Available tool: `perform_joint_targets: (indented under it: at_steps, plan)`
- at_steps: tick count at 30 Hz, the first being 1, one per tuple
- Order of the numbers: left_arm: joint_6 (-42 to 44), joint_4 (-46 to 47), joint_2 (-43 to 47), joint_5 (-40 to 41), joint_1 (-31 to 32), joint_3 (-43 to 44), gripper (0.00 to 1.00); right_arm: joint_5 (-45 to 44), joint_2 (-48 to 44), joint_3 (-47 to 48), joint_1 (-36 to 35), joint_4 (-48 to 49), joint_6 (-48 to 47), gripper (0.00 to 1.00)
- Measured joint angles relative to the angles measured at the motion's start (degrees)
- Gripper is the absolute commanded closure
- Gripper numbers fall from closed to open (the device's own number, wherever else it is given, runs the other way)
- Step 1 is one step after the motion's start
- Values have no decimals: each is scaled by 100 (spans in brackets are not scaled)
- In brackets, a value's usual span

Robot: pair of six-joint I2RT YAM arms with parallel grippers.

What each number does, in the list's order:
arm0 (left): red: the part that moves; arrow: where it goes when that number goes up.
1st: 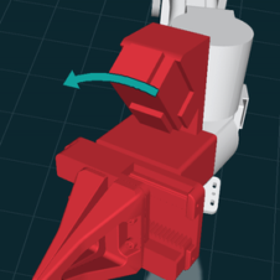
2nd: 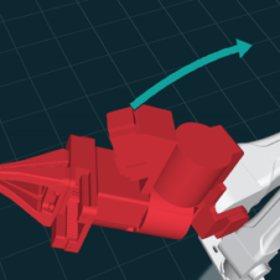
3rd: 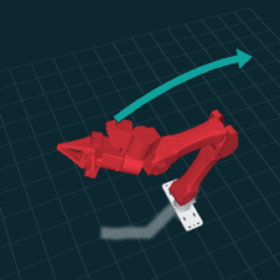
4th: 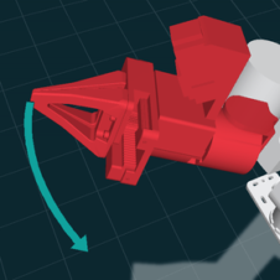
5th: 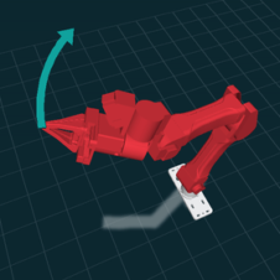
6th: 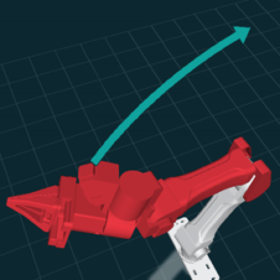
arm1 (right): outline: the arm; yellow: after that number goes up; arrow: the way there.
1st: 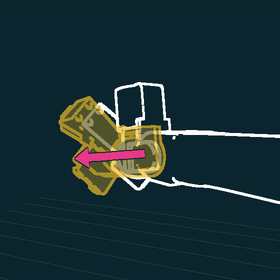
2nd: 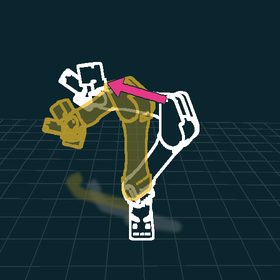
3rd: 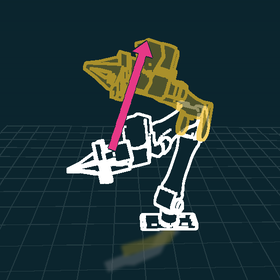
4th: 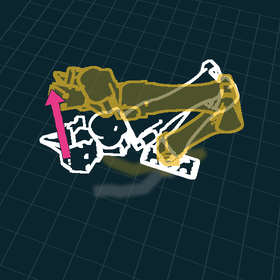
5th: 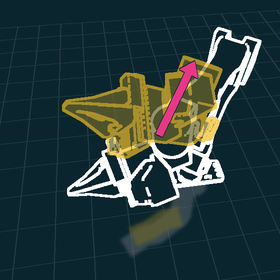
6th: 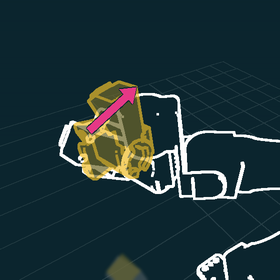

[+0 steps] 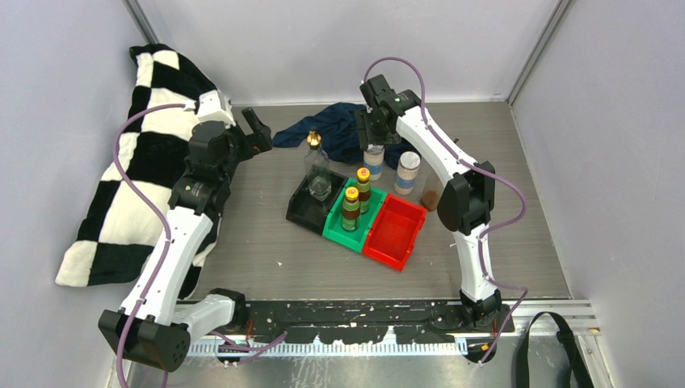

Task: Organize the condiment bottles
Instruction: Pick up the bottle from the center of the board.

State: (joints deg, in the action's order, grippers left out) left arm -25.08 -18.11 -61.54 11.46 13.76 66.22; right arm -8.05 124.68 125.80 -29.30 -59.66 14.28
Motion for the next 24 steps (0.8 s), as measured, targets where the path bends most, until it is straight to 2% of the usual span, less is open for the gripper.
perform_joint_targets:
  at_steps: [2, 24]
  plan:
    - [0, 0, 0, 0, 0, -2, 4, -4, 0, 0, 0, 2, 2, 99]
    - [-2, 0, 0, 0, 0, -7, 4, -74, -15, -2, -13, -4, 0, 99]
